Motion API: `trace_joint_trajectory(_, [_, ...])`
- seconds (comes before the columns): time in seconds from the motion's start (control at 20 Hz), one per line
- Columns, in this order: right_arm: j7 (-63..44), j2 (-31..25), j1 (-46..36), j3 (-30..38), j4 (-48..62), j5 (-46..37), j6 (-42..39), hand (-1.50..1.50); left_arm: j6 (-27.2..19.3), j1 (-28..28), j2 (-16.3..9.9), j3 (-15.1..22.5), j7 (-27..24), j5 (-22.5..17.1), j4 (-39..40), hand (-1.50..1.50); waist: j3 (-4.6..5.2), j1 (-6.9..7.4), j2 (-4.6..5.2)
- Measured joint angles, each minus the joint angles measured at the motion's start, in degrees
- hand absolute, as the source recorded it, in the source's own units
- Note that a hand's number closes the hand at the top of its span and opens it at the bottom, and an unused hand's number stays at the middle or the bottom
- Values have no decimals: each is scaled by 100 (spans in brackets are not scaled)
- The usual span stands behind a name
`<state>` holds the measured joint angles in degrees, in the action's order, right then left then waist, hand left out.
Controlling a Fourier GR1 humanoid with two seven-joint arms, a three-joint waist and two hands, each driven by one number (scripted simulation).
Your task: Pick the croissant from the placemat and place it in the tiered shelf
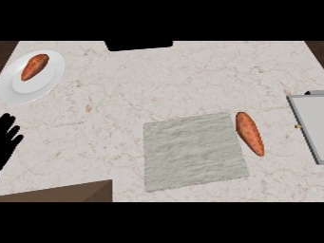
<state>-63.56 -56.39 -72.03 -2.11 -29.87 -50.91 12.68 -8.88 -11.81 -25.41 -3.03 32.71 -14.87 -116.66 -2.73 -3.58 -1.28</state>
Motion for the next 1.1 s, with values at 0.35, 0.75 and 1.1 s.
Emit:
trace_joint_trajectory(0.35, [193, -145, 305, 169, 63, 11, 39, 150, 14, 58, -41, 38, -67, -50, 57, 0, -1, 34, 4])
trace_joint_trajectory(0.75, [381, -193, 509, 357, -31, 86, 61, 150, -13, 113, -78, 94, -114, -46, 117, 0, -2, 67, -5])
trace_joint_trajectory(1.1, [422, -280, 658, 498, -83, 100, 77, -150, -36, 128, -106, 121, -133, -31, 129, 0, 8, 77, -7])
